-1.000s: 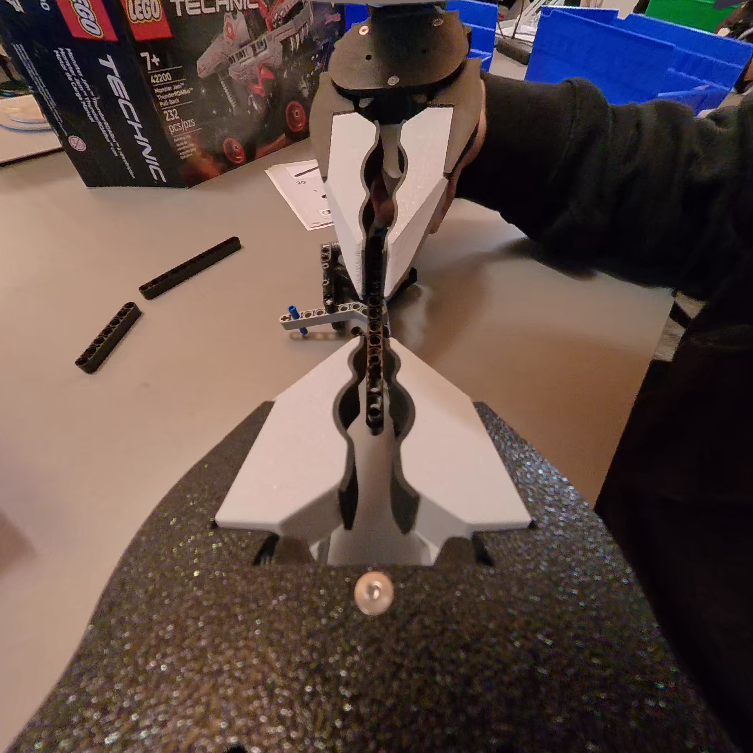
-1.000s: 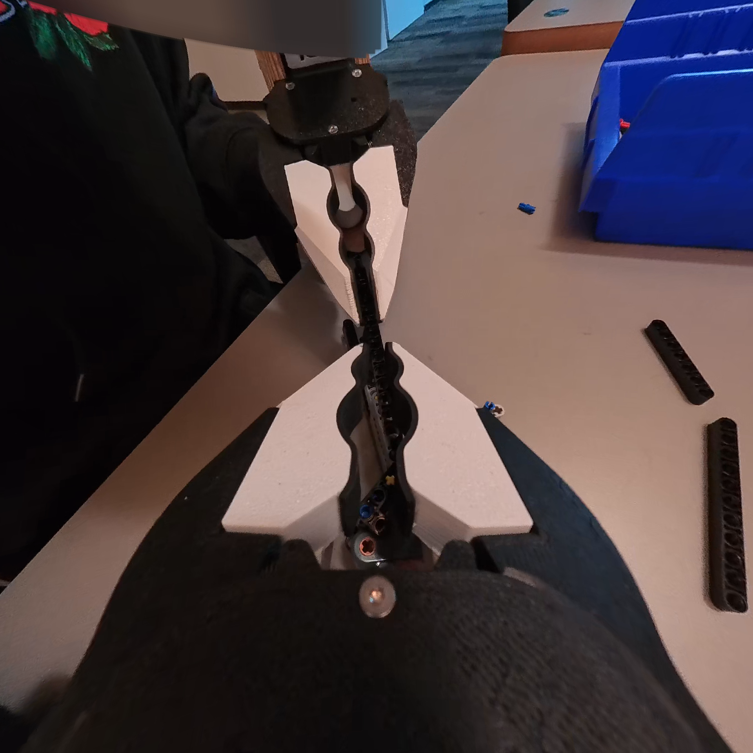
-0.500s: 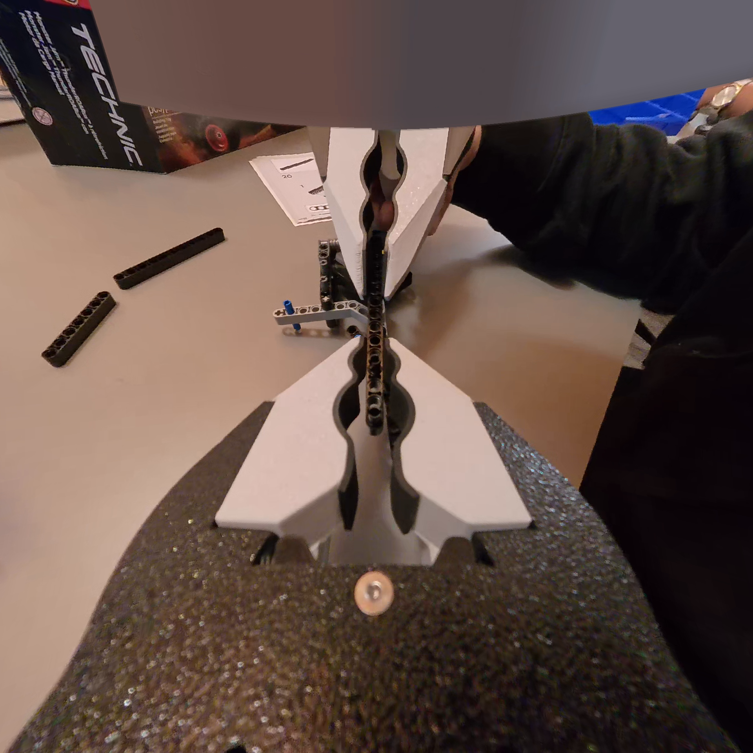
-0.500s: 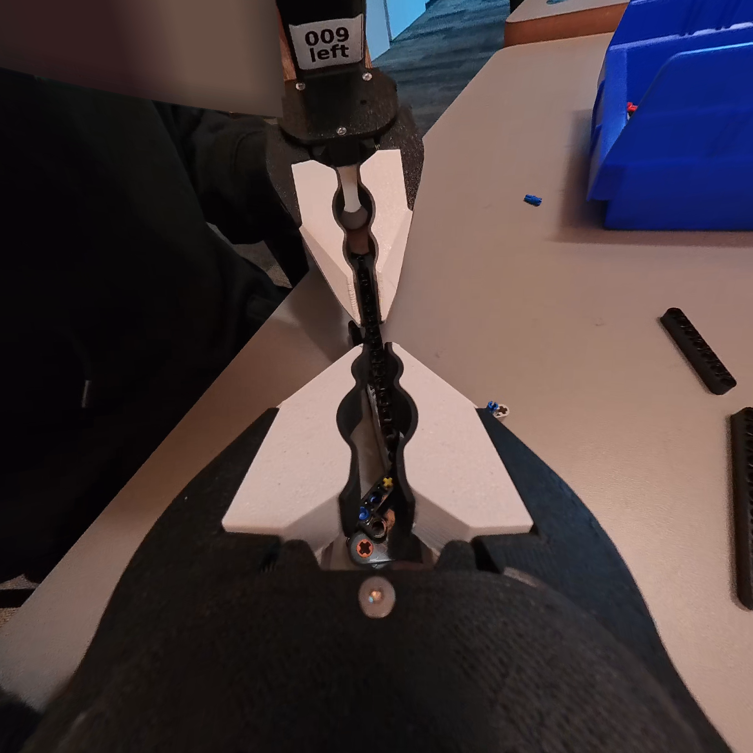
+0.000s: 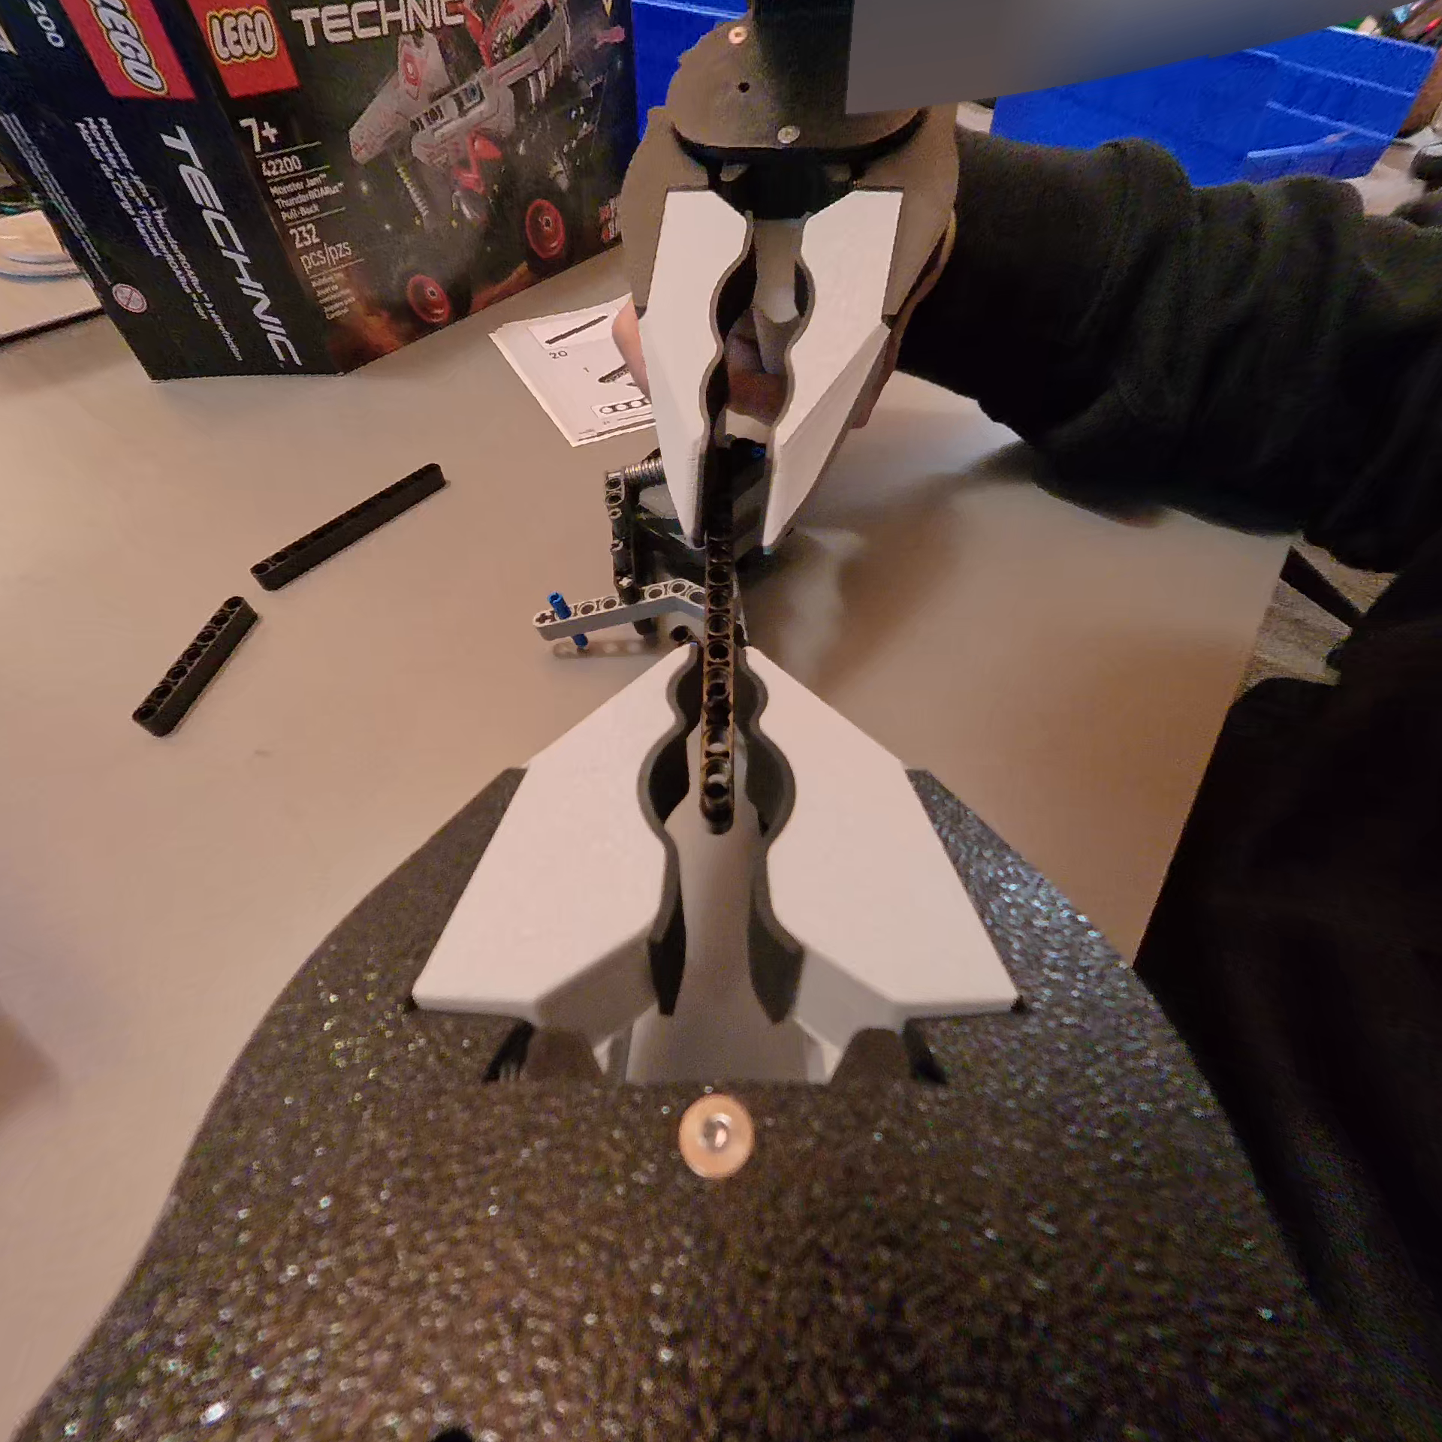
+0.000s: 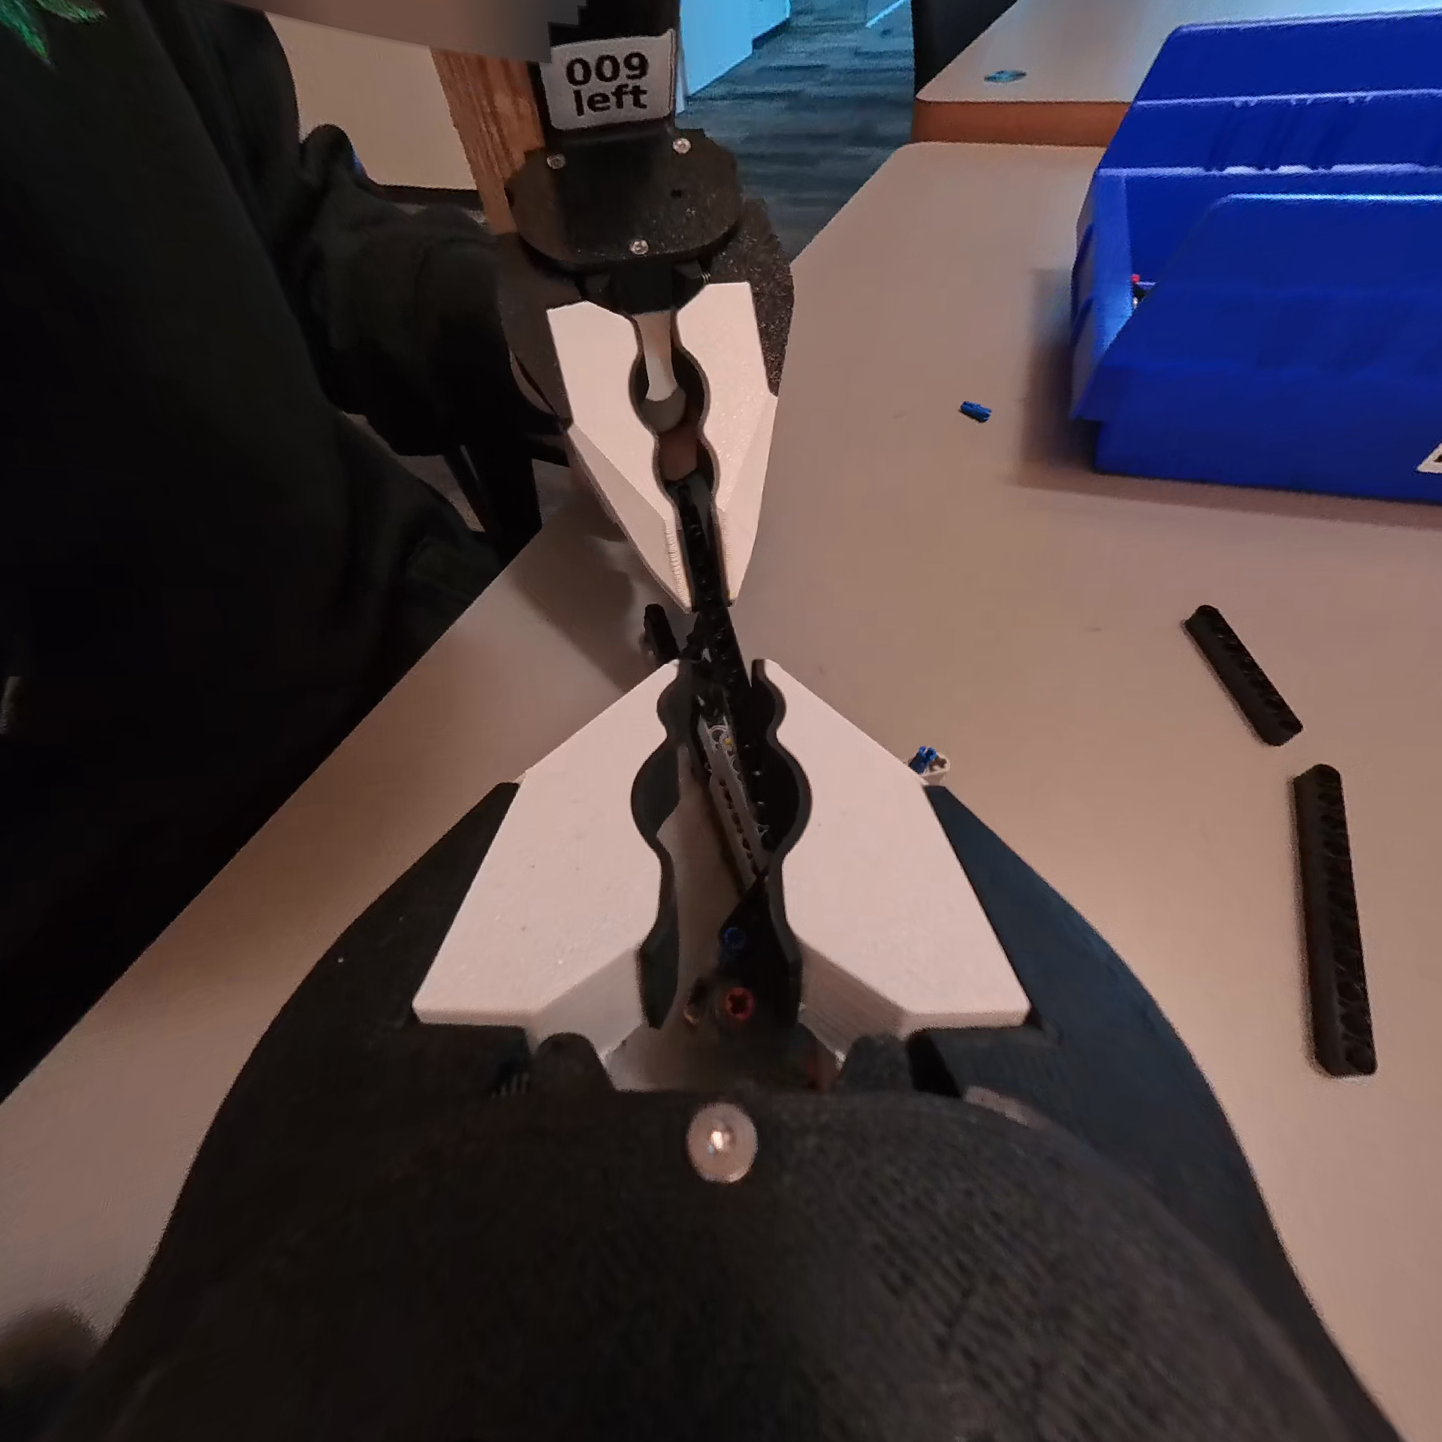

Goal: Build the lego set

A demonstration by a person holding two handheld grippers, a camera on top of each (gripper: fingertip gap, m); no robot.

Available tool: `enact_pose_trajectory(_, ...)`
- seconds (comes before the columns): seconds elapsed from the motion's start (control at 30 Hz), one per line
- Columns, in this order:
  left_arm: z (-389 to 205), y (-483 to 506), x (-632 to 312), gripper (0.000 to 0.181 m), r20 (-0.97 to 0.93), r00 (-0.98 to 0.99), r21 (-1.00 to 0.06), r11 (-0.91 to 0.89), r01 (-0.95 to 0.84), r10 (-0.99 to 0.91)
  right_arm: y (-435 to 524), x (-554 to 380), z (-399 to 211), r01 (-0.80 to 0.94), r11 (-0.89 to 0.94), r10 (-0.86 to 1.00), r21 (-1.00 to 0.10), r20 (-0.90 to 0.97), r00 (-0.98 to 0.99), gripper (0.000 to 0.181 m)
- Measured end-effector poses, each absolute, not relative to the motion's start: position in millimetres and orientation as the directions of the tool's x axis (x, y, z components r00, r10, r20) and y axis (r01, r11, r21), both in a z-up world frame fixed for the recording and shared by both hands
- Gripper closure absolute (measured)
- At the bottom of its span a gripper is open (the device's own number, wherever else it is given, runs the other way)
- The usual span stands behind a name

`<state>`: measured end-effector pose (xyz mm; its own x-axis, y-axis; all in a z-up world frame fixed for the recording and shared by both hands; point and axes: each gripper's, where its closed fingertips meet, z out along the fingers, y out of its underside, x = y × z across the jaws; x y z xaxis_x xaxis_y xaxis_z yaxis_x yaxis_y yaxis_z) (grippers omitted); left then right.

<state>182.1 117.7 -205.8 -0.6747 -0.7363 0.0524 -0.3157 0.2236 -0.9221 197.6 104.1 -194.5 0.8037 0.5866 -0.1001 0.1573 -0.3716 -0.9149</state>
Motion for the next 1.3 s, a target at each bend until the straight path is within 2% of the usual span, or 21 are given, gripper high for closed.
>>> enact_pose_trajectory(0.13,-205.9,117.9,182.2,0.175,0.038,-0.671,-0.922,0.232,-0.309,-0.741,101.8,200.9,-194.6,0.155,-0.379,0.552,-0.913,-0.089,0.829,0.163)
enact_pose_trajectory(0.2,-205.8,117.7,182.0,0.175,0.024,-0.669,-0.923,0.241,-0.3,-0.743,99.6,211.7,-193.6,0.18,-0.374,0.498,-0.91,-0.033,0.867,0.146)
enact_pose_trajectory(0.33,-206.1,118.0,182.4,0.175,0.005,-0.662,-0.922,0.252,-0.292,-0.749,92.1,220.6,-199.7,0.183,-0.412,0.46,-0.893,-0.03,0.887,0.141)
enact_pose_trajectory(0.43,-206.2,118.1,182.3,0.175,0.003,-0.662,-0.922,0.254,-0.291,-0.75,89.0,222.8,-198.3,0.189,-0.416,0.461,-0.889,-0.027,0.887,0.147)
enact_pose_trajectory(0.57,-206.2,118.0,182.4,0.175,0.002,-0.662,-0.922,0.255,-0.292,-0.75,87.8,220.8,-182.6,0.147,-0.352,0.48,-0.924,-0.043,0.876,0.174)
enact_pose_trajectory(0.67,-206.2,117.9,182.3,0.175,0.005,-0.664,-0.922,0.254,-0.292,-0.747,88.9,222.1,-191.7,0.167,-0.382,0.472,-0.909,-0.037,0.881,0.167)
enact_pose_trajectory(0.9,-206.4,117.5,182.3,0.175,0.004,-0.669,-0.922,0.257,-0.291,-0.744,95.4,212.2,-192.6,0.175,-0.36,0.506,-0.917,-0.034,0.862,0.172)
enact_pose_trajectory(1.1,-206.8,117.9,182.9,0.175,0.016,-0.668,-0.921,0.25,-0.3,-0.744,100.8,205.9,-197.0,0.218,-0.355,0.526,-0.909,-0.001,0.85,0.165)
enact_pose_trajectory(1.3,-205.9,116.5,181.7,0.176,0.011,-0.676,-0.923,0.253,-0.29,-0.737,103.7,200.6,-198.1,0.21,-0.362,0.553,-0.908,-0.028,0.833,0.172)
